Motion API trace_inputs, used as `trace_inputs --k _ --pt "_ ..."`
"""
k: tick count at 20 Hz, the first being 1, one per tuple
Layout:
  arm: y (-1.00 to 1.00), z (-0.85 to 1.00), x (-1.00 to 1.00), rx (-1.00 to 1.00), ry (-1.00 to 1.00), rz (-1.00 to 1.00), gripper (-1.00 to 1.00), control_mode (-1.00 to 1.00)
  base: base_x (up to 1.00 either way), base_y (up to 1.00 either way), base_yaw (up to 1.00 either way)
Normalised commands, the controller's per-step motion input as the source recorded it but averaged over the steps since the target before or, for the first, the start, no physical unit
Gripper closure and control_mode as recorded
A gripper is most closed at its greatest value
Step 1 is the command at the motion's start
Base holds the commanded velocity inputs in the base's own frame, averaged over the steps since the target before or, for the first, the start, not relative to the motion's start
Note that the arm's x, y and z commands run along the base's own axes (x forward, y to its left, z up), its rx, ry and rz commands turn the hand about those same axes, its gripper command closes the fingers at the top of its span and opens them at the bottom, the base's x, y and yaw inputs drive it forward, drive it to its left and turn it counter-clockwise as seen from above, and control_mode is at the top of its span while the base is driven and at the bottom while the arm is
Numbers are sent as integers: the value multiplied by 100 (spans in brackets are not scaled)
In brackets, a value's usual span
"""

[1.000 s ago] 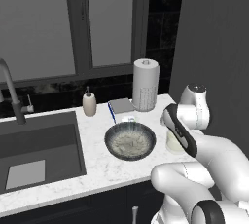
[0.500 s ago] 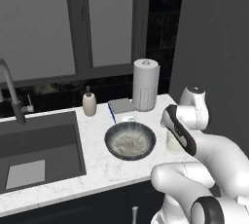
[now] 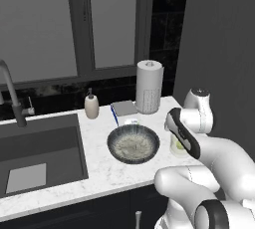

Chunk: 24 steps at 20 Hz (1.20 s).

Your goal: Grab a lemon wedge from the fridge and one ice cube from the ice bowl, and put them in the glass of lemonade.

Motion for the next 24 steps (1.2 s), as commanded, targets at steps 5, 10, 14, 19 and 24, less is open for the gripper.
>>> trace_inputs --k 5,10,14,19,24 --pt "0 0 0 0 0 0 -100 -100 0 0 0" --pt "0 11 0 0 0 0 -100 -100 0 0 0" --pt "12 32 -8 0 -1 2 -100 -100 0 0 0" --pt "37 33 -32 0 -8 5 -100 -100 0 0 0" --pt "61 24 -26 0 -5 12 -100 -100 0 0 0"
